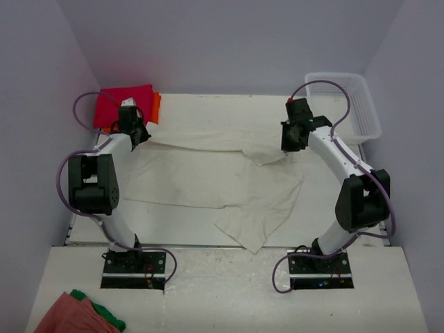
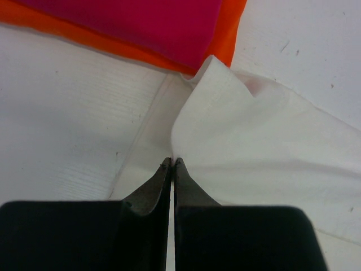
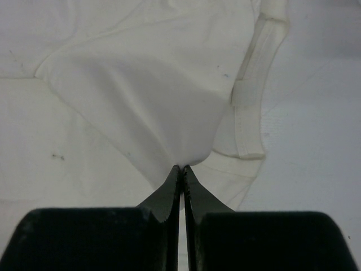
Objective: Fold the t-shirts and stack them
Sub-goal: Grap the side of the flattened tshirt furthest away from the robot with both arms, then fold the flattened tshirt in 1/3 of the way
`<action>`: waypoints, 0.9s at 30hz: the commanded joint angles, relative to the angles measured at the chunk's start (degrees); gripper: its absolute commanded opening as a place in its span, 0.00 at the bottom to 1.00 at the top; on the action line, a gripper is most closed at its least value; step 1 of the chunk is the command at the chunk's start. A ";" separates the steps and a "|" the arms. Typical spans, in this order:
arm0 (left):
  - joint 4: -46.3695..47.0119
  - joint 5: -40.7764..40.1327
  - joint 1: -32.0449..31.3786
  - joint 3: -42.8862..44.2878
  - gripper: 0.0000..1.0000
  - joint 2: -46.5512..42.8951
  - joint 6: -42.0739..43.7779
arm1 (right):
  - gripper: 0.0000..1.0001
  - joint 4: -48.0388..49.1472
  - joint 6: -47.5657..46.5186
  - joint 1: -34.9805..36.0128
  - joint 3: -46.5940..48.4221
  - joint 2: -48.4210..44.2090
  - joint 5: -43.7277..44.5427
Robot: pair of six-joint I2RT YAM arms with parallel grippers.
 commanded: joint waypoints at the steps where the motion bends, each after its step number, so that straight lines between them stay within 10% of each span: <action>1: 0.03 -0.92 0.31 -0.69 0.00 -2.26 0.93 | 0.00 0.55 1.75 0.18 -0.91 -1.95 3.14; 27: -0.76 -2.15 0.13 -0.07 0.00 1.52 1.11 | 0.00 -1.03 1.57 0.00 0.50 -1.25 2.78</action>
